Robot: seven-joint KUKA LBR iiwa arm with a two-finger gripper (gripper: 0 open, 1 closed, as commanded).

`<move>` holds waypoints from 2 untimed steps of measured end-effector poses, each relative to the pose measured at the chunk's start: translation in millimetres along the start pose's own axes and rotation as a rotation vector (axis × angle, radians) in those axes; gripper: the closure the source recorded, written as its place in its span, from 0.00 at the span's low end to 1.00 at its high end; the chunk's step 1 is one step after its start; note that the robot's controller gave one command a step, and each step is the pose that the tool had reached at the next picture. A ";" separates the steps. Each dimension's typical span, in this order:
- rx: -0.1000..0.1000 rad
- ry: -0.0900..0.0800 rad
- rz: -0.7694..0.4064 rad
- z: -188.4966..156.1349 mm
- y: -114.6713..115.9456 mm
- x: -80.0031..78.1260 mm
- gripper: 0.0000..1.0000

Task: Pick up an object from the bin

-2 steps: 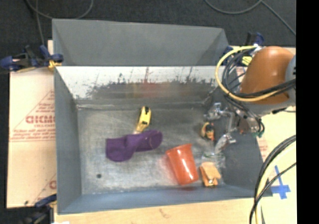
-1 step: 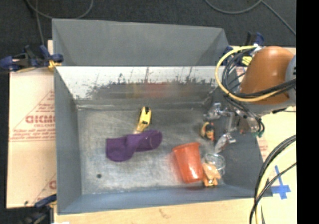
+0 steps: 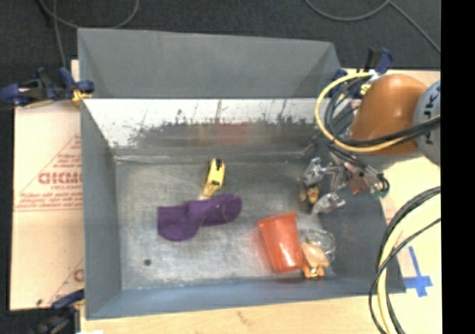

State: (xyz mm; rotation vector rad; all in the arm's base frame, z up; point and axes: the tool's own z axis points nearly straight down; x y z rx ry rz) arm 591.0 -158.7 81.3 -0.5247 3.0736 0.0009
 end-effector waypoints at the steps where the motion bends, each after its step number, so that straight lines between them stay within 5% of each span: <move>1: 0.000 0.000 0.000 0.1 0.0 0.0 1.00; 2: 0.000 0.017 -0.074 -148.2 -1.0 -1.2 1.00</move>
Offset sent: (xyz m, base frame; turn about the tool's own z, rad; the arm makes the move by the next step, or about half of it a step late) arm -0.0037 -0.0004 0.1460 -0.0772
